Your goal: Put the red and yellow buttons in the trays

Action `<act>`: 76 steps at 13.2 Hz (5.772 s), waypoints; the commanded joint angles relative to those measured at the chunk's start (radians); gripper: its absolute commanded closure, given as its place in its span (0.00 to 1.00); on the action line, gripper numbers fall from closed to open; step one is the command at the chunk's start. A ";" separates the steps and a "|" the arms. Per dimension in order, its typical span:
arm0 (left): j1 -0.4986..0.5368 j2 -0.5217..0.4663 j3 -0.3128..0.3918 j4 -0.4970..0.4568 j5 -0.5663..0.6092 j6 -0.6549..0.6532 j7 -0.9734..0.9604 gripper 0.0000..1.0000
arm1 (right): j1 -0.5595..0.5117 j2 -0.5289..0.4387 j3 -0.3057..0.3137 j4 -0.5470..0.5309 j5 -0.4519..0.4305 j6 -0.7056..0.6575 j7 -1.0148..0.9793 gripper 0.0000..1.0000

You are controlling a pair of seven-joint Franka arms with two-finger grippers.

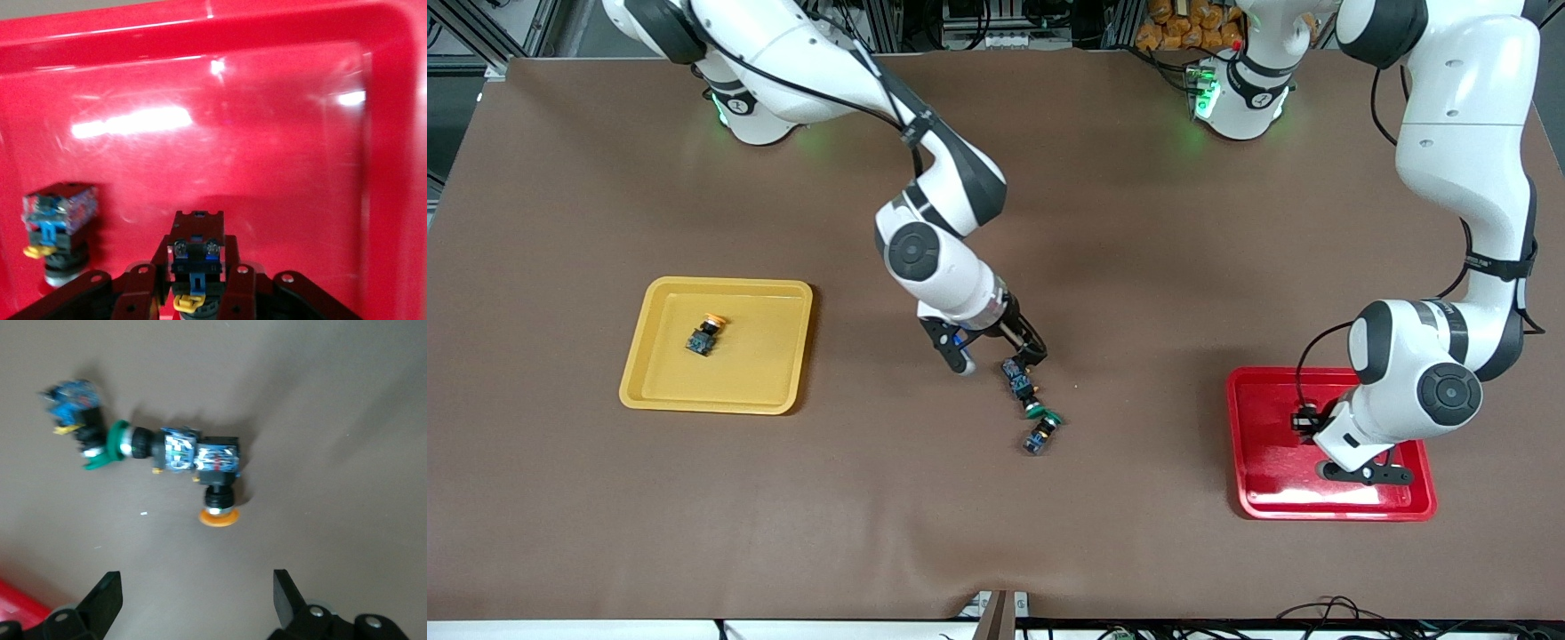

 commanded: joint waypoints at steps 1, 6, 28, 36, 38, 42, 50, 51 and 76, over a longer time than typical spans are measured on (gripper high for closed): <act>0.030 0.034 -0.008 0.035 0.034 0.049 0.062 1.00 | 0.056 0.111 -0.031 0.115 -0.040 0.027 0.071 0.00; 0.059 0.055 0.001 0.040 0.033 0.123 0.122 0.78 | 0.113 0.200 -0.080 0.151 -0.053 0.108 0.081 0.00; 0.056 -0.474 -0.221 0.042 0.011 -0.454 -0.278 0.00 | -0.287 -0.227 -0.068 -0.077 -0.042 -0.573 -0.531 1.00; 0.025 -0.586 -0.195 0.040 -0.082 -0.546 -0.292 0.00 | -0.547 -0.413 -0.076 -0.611 -0.085 -0.328 -1.137 1.00; -0.048 -0.600 -0.094 0.040 -0.122 -0.546 -0.283 0.00 | -0.559 -0.407 -0.076 -0.664 -0.088 -0.242 -1.159 1.00; -0.124 -0.637 0.009 0.039 -0.154 -0.558 -0.180 0.00 | -0.654 -0.383 -0.077 -0.713 -0.093 -0.151 -1.335 1.00; -0.114 -0.637 0.011 0.051 -0.164 -0.561 -0.186 0.00 | -0.667 -0.378 -0.071 -0.522 -0.084 -0.425 -1.331 0.00; -0.111 -0.637 0.011 0.051 -0.168 -0.561 -0.195 0.00 | -0.662 -0.378 -0.071 -0.444 -0.084 -0.520 -1.331 0.00; -0.119 -0.686 0.047 0.051 -0.174 -0.615 -0.202 0.00 | -0.716 -0.837 -0.013 -0.174 -0.251 -0.972 -1.346 0.00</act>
